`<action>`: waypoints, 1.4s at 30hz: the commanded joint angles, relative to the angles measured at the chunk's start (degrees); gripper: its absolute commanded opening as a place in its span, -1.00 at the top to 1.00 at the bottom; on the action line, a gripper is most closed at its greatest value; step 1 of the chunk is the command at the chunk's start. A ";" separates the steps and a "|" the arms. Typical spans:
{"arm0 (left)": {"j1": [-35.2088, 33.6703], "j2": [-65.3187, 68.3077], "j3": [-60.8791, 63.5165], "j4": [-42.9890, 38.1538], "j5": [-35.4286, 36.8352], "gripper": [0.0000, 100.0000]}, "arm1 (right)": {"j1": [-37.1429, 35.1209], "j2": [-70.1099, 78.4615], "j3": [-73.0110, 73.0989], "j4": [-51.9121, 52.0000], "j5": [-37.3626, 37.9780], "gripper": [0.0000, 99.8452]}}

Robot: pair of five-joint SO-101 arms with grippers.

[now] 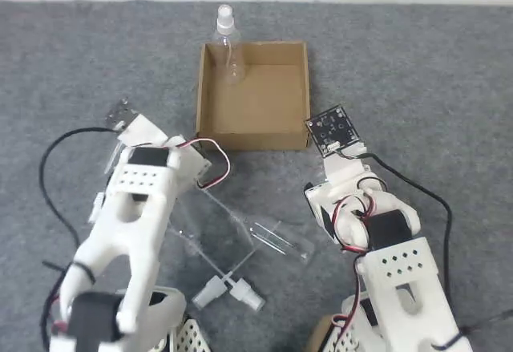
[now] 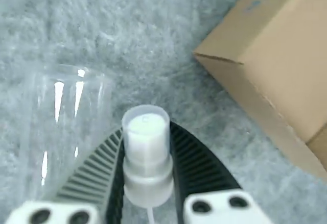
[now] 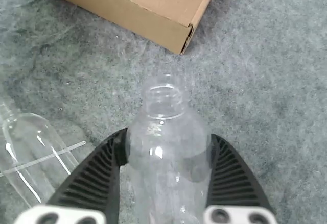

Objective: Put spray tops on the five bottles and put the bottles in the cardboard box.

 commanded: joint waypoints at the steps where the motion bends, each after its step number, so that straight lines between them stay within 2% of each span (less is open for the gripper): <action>1: -0.09 -9.23 1.27 0.44 0.26 0.98 | 0.75 -2.33 -0.88 -1.10 -0.09 0.82; 7: -0.18 -16.62 4.09 0.44 0.26 0.98 | 0.75 -2.33 -0.88 -1.19 -0.09 0.82; 11: -3.69 -21.45 5.23 0.09 0.26 0.98 | 0.75 -2.33 -0.79 -1.19 -0.09 0.82; 20: -5.98 -31.47 12.26 -5.71 0.35 0.98 | 0.40 -2.07 -0.79 -1.19 -0.09 0.82; 28: -6.15 -41.49 16.04 -5.63 0.35 0.98 | 0.22 -2.33 2.37 -6.20 0.00 0.82; 34: -9.14 -47.47 17.71 -5.63 0.70 0.98 | 0.22 -2.33 2.64 -6.37 0.00 0.82; 42: -9.23 -56.35 21.14 -5.54 0.70 0.98 | 0.13 -2.33 2.64 -6.46 -0.09 0.82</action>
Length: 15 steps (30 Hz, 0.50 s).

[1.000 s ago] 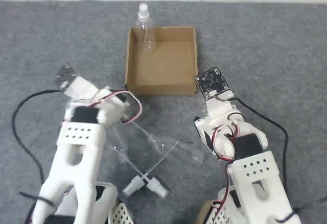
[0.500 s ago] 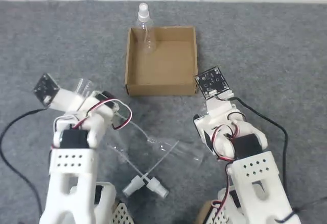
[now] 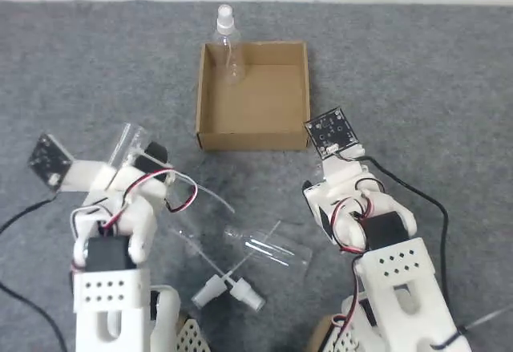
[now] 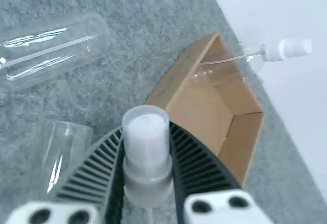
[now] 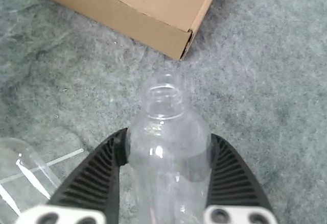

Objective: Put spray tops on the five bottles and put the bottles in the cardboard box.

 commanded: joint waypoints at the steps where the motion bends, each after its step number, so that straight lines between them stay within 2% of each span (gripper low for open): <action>1: -0.44 -6.86 0.92 -1.41 0.62 0.98 | 0.13 -2.33 -0.79 -1.27 -0.09 0.82; 15: -0.44 -26.81 8.92 -1.58 0.62 0.98 | -2.07 -2.42 -0.70 -1.19 -0.53 0.82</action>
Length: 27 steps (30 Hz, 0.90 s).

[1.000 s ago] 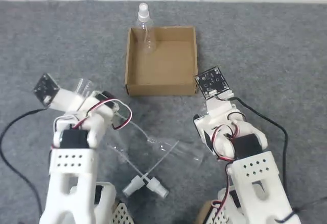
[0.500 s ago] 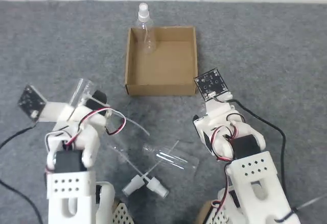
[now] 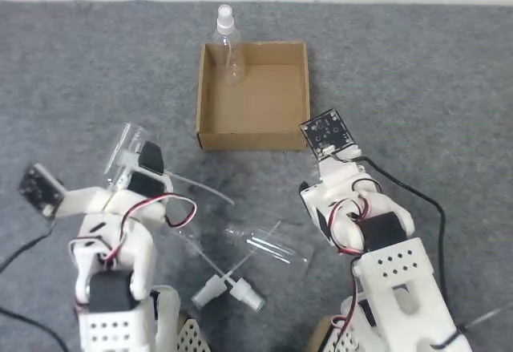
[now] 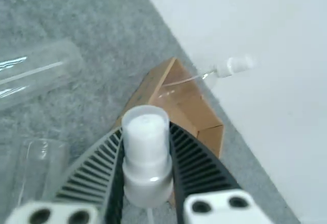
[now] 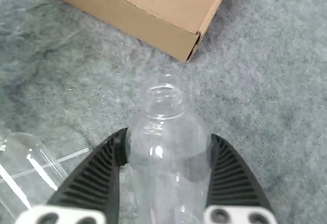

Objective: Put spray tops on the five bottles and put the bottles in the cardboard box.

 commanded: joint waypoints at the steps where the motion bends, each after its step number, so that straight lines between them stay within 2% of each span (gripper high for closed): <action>1: -0.35 -6.51 0.92 -1.58 0.53 0.98 | -0.75 -2.42 -0.70 -1.19 -0.53 0.82; 8: -0.44 -13.89 3.47 -1.23 0.53 0.97 | -0.75 -2.42 -0.70 -1.19 -0.53 0.82; 16: -6.86 -13.80 3.74 -4.04 3.43 0.97 | -2.95 -2.42 -0.70 -1.10 -0.62 0.82; 27: -7.03 -13.80 3.74 -4.04 3.43 0.97 | -4.44 -2.42 -0.62 -0.75 -0.62 0.82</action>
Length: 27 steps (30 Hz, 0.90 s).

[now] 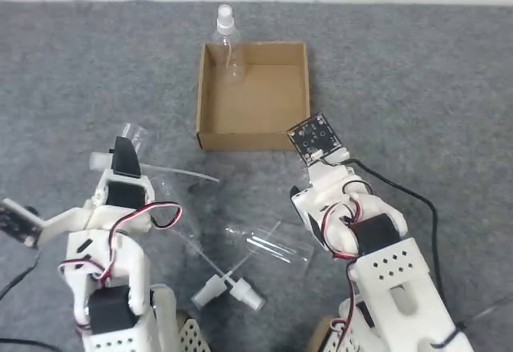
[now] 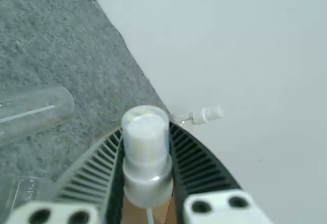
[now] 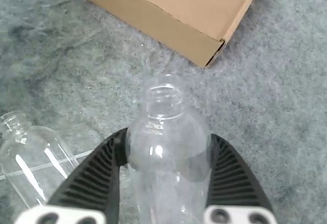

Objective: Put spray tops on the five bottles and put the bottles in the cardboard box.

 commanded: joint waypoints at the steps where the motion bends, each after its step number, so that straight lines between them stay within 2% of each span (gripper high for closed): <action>1: -0.18 -1.32 -0.40 -1.67 0.62 0.97 | -0.57 -2.42 -0.62 -0.75 -0.62 0.82; 14: -0.18 -1.41 -0.57 -1.76 0.62 0.97 | -0.48 -3.12 -0.79 -0.75 -0.53 0.82; 27: -0.18 -1.41 -0.31 -3.25 2.55 0.97 | -0.92 -23.60 8.00 -0.48 -0.09 0.82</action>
